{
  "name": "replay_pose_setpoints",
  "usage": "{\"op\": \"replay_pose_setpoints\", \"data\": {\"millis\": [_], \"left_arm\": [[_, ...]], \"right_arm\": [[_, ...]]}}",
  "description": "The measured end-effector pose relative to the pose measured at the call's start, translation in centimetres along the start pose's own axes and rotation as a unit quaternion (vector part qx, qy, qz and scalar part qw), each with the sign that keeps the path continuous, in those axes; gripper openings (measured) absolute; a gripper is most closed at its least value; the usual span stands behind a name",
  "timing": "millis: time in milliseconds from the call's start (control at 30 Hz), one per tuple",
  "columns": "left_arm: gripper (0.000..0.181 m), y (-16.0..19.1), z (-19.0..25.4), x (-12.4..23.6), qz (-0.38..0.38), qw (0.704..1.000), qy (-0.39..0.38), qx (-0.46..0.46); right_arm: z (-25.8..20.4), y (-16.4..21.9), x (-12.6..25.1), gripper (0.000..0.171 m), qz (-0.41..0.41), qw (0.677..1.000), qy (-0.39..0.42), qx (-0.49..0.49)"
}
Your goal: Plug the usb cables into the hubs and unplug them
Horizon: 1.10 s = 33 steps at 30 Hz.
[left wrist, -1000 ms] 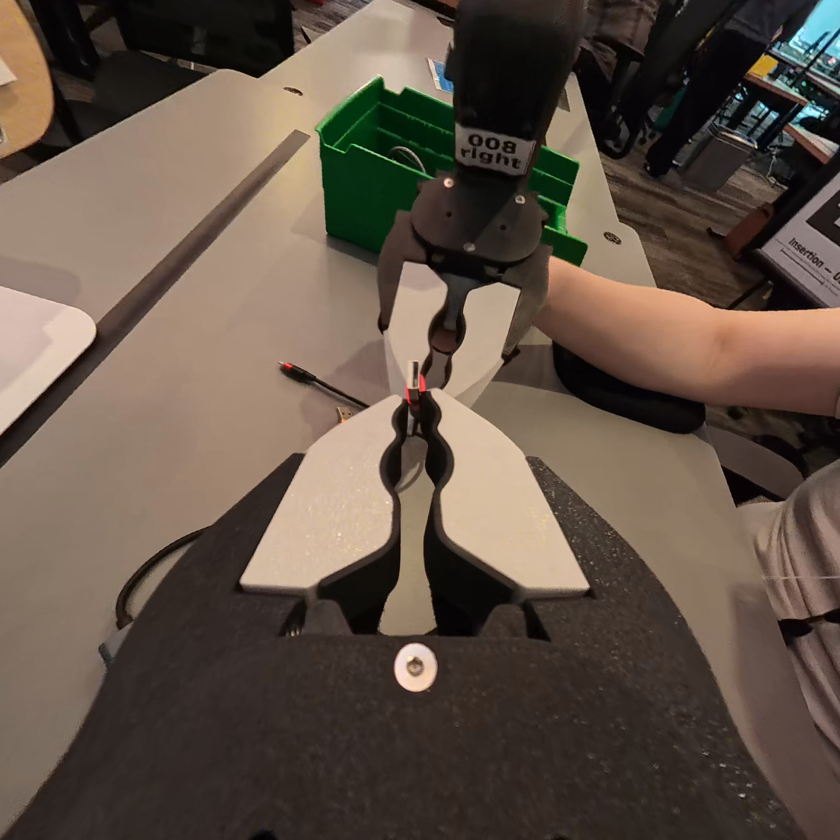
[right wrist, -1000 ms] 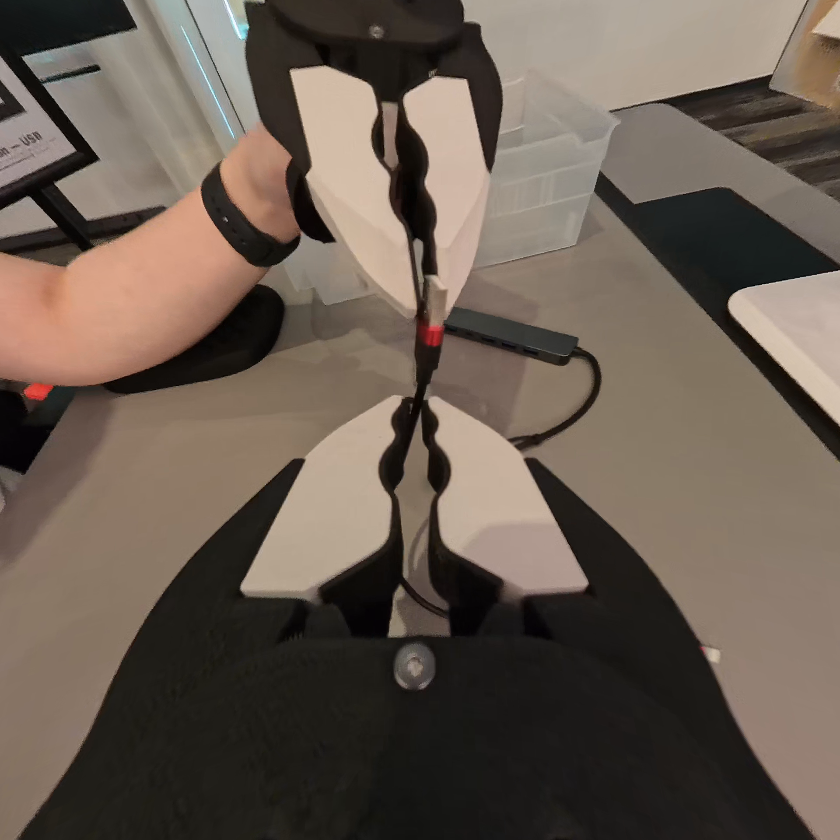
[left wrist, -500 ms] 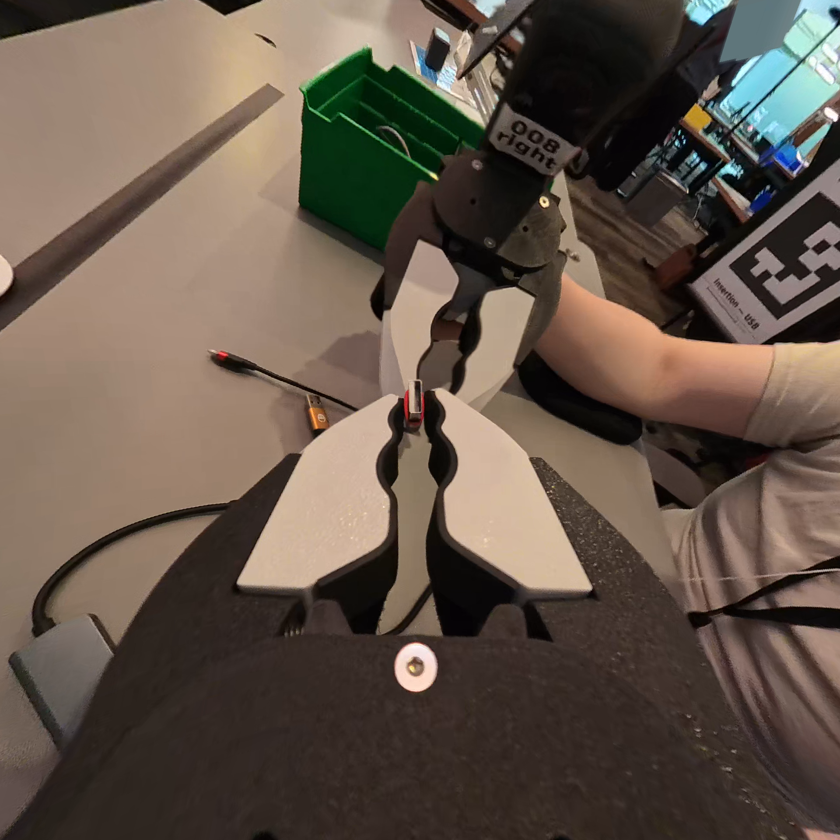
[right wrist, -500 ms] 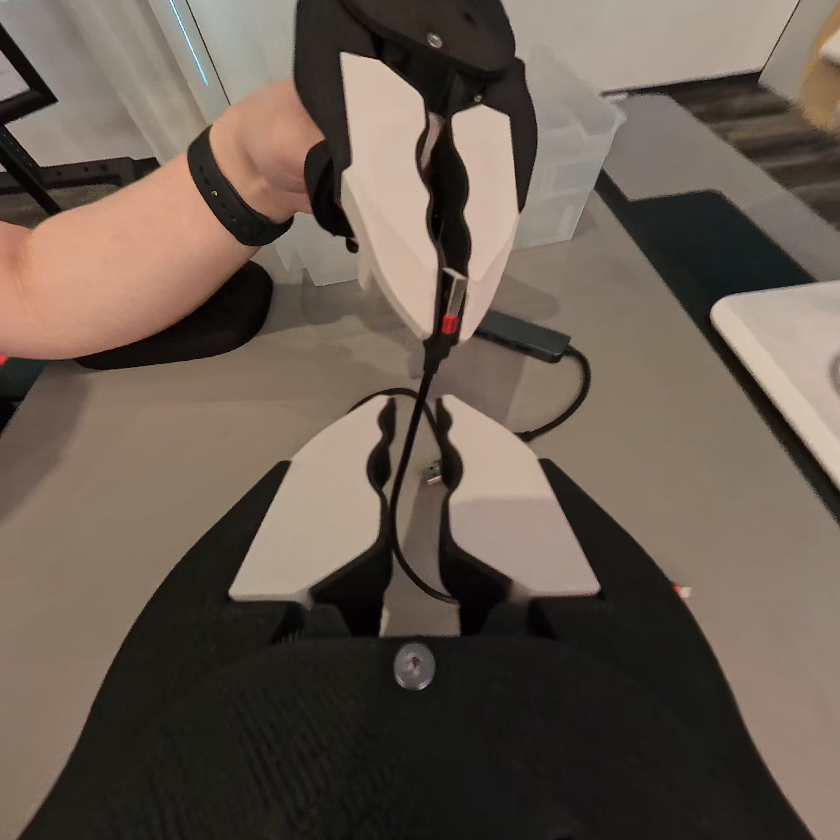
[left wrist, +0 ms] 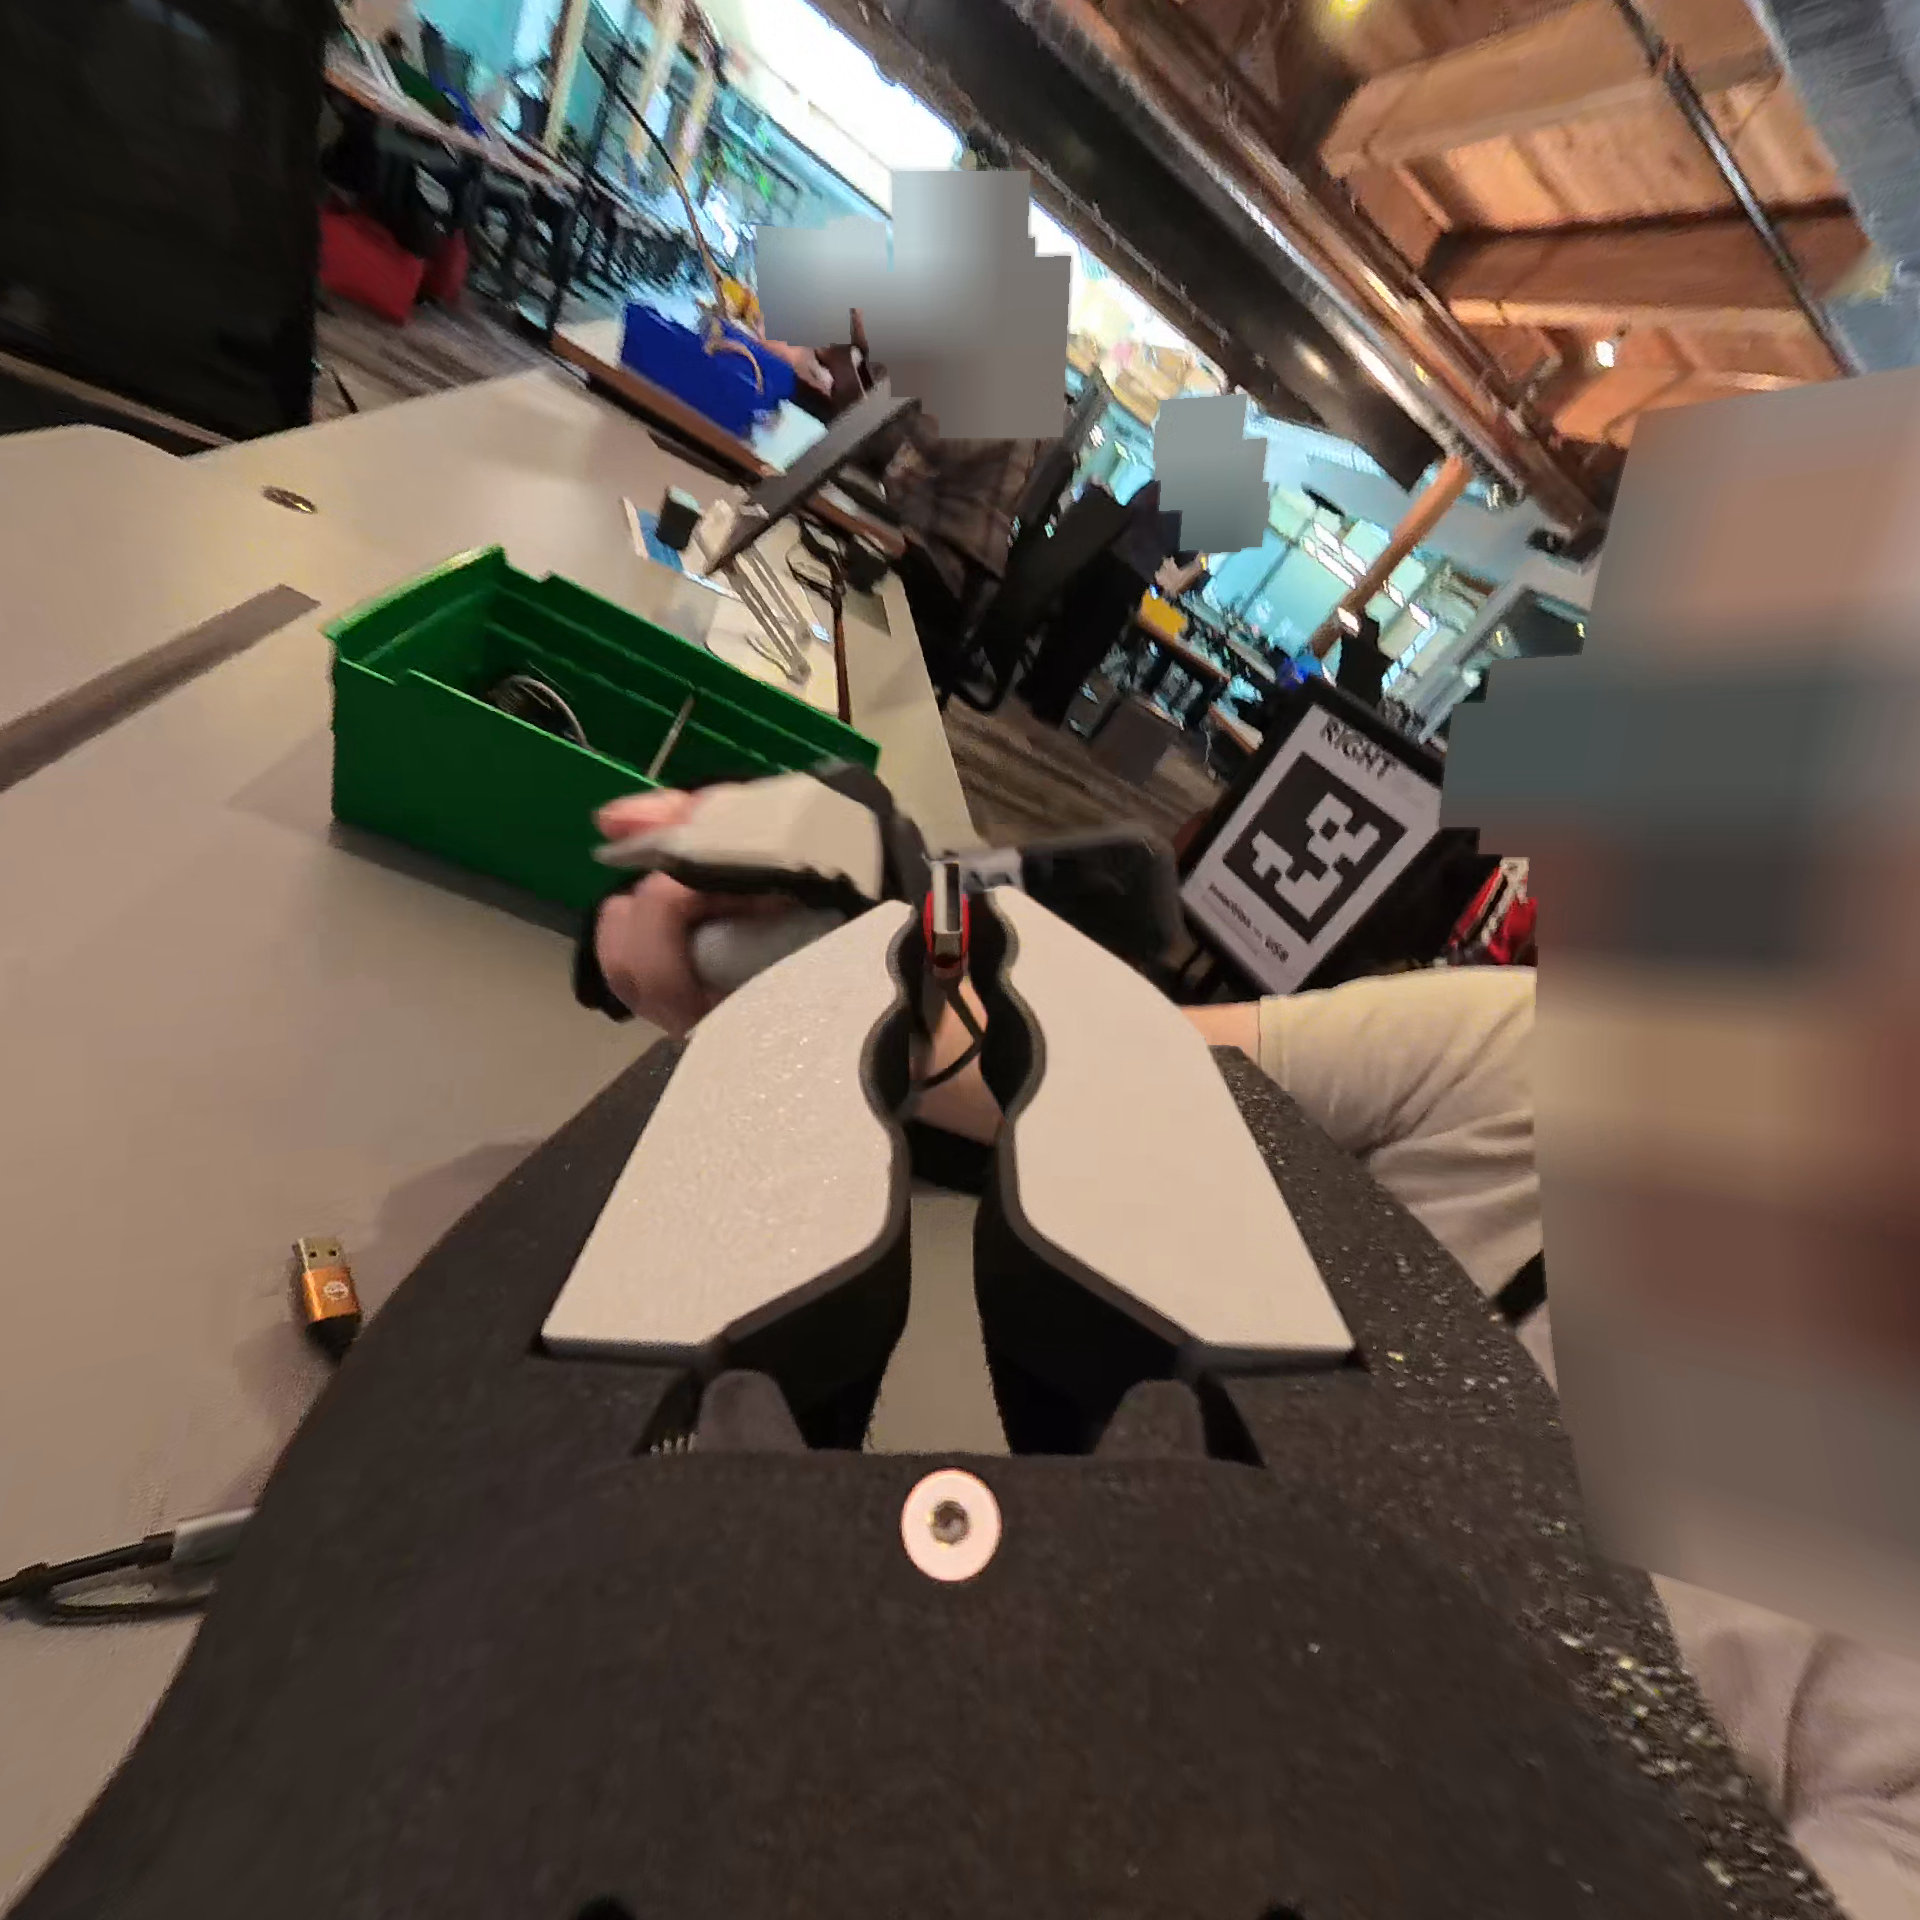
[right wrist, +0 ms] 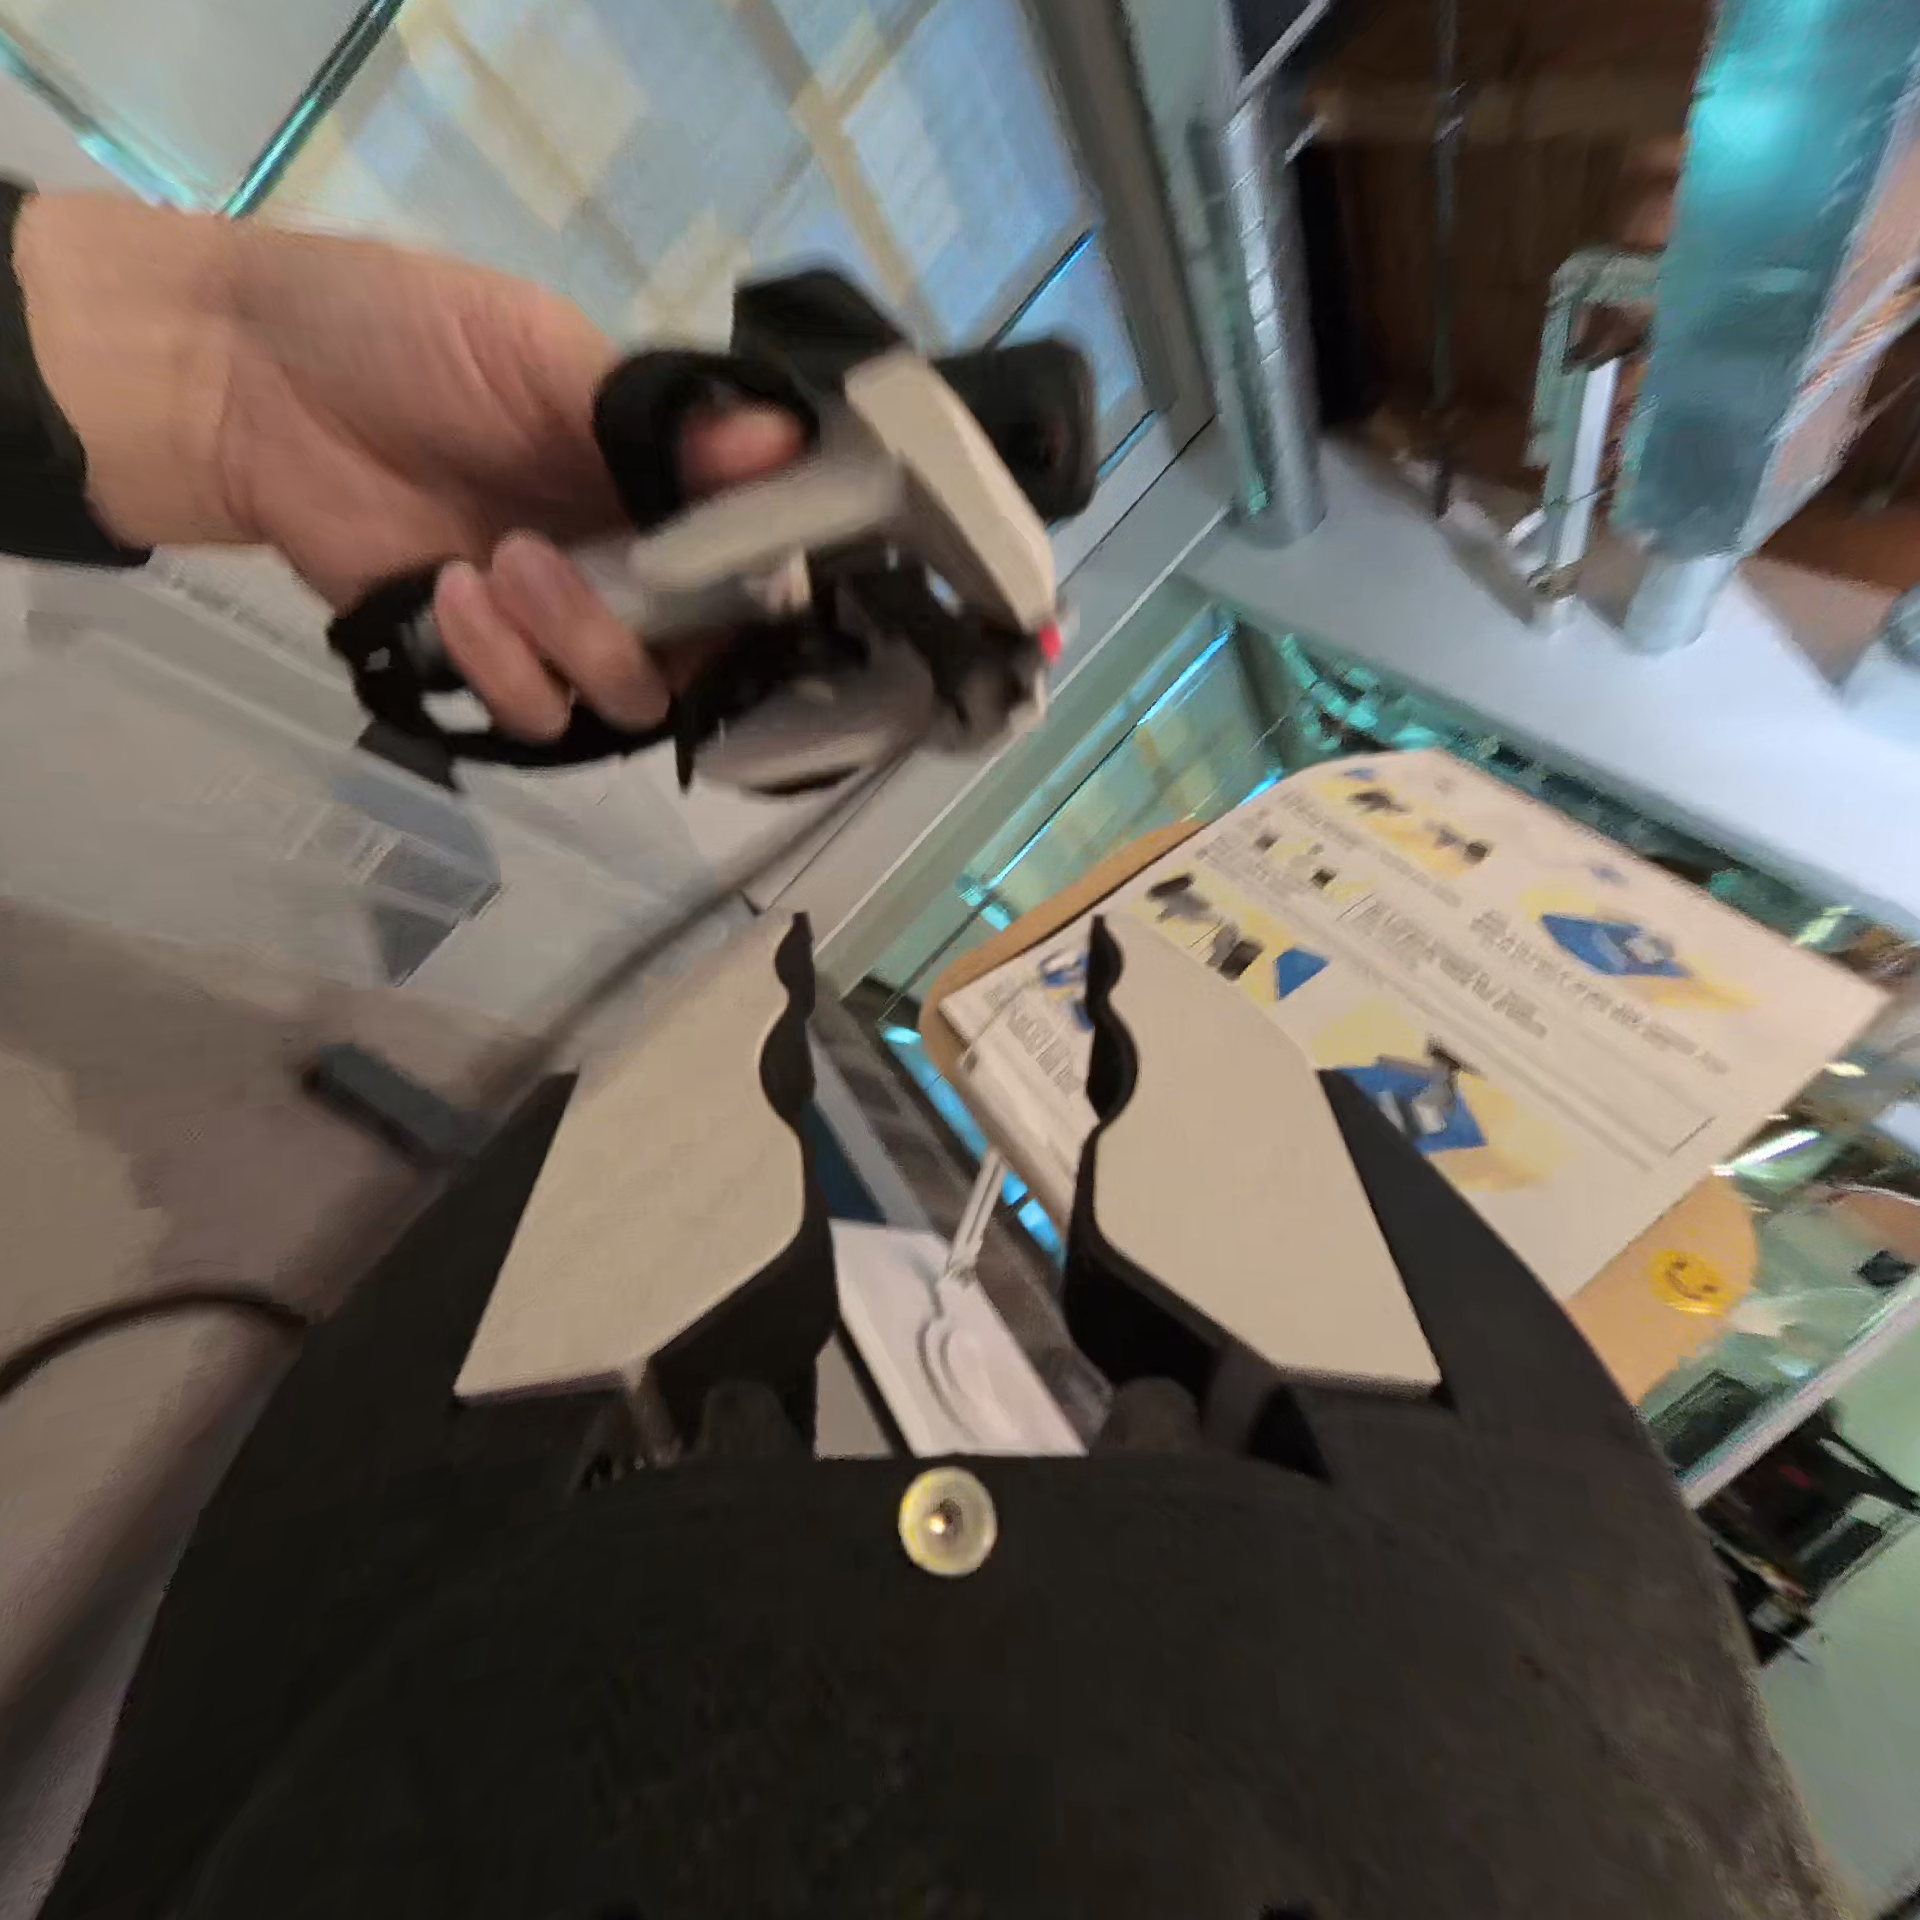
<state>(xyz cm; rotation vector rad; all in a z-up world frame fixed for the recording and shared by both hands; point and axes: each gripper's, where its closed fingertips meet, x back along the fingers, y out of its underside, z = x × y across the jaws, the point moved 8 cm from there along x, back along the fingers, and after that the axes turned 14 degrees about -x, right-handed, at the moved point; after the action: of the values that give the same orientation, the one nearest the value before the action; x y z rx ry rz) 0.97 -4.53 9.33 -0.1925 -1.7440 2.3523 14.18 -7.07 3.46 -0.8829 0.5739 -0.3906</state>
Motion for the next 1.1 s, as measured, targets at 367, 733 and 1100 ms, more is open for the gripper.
{"op": "replay_pose_setpoints", "data": {"millis": [367,733,1100], "left_arm": [[0.008,0.5,-2.3,1.1,0.073,0.993,-0.025,0.085],[0.008,0.8,-2.6,0.3,0.058,0.993,-0.043,0.09],[0.008,0.8,-2.8,0.6,0.066,0.992,-0.046,0.098]], "right_arm": [[-0.8,-2.3,-0.3,0.02,0.03,0.996,0.085,-0.028],[-0.7,-1.9,-0.5,0.015,-0.002,0.994,0.105,-0.025],[-0.7,-1.7,-0.4,0.007,-0.006,0.994,0.105,-0.029]]}}
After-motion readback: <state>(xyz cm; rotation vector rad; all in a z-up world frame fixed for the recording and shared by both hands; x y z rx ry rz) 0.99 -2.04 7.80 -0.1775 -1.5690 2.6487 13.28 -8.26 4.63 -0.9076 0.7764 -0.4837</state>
